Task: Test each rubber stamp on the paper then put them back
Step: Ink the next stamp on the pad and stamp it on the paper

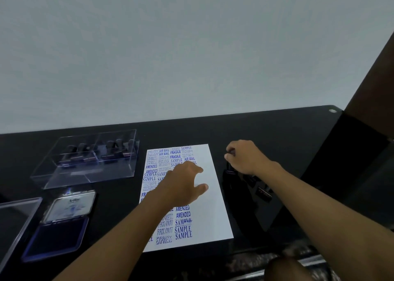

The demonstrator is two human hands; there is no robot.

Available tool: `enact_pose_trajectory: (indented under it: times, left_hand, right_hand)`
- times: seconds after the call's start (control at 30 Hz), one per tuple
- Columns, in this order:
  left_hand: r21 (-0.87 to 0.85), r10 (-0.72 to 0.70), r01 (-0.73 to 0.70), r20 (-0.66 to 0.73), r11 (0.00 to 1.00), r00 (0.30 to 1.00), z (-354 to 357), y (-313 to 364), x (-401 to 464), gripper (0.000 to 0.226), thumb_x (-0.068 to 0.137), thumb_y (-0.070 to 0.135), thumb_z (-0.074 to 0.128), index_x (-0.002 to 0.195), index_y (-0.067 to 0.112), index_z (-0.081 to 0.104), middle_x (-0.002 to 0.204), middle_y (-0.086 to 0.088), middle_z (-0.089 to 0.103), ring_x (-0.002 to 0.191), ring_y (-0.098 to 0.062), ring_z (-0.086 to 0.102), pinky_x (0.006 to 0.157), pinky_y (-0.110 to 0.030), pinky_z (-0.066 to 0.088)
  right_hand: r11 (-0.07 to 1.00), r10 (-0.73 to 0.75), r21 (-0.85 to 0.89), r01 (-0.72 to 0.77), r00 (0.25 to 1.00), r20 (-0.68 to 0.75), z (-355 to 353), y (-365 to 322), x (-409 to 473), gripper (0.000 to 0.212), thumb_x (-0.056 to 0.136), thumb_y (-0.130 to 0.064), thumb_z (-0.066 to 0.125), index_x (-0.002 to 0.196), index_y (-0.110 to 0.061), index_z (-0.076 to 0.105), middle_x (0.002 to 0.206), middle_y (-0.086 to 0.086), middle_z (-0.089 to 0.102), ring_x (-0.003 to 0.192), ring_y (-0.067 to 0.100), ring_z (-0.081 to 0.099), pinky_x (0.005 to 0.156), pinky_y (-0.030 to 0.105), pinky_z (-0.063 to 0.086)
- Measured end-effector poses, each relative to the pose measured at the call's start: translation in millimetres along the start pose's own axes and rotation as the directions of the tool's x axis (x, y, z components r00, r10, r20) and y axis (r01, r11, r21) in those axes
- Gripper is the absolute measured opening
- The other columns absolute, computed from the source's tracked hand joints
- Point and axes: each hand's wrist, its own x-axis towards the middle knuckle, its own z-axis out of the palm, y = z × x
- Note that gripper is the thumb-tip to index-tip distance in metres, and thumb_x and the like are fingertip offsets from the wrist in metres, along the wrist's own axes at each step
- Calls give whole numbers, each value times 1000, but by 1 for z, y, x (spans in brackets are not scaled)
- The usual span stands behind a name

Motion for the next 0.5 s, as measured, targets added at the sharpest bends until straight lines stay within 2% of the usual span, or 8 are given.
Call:
enact_pose_trajectory:
  times: [0.17,0.3,0.37,0.43,0.5]
  left_hand:
    - [-4,-27,27,-8,1000,1000,-5,-12,-23,56,90,47,59,140,26,44,149,7,39,135,-16,38,112,-39,33]
    - [10,-67,67,5,998,998,-13,-29,-48,58,90,48,58,141,24,42,148,5,39,135,-15,37,113,-37,31]
    - [13,-110,110,13,994,994,-18,-40,-60,58,91,47,58,141,24,42,149,4,38,136,-15,36,113,-37,31]
    - [30,-175,174,35,984,984,-21,-51,-69,55,93,41,58,141,20,43,147,0,39,135,-19,37,111,-36,33]
    - [47,-242,239,64,970,968,-25,-63,-79,40,95,25,55,134,14,51,138,-7,44,123,-21,47,100,-29,42]
  right_hand:
    - [999,-31,25,32,999,-32,3,-25,-26,25,94,-26,54,108,-7,66,107,6,68,100,21,61,91,37,51]
    - [999,-21,38,21,1000,5,13,-37,-46,30,94,-33,53,98,-6,66,96,5,68,93,23,61,85,37,51]
    - [999,21,25,-22,999,44,21,-37,-52,32,93,-33,54,83,-4,63,79,4,63,79,21,59,73,32,48]
    - [995,96,18,-97,992,77,31,-34,-56,37,91,-33,54,64,-9,50,63,1,51,62,18,50,58,29,40]
    - [985,167,18,-170,981,98,43,-33,-61,42,90,-38,55,58,-15,40,59,1,47,59,20,49,52,27,35]
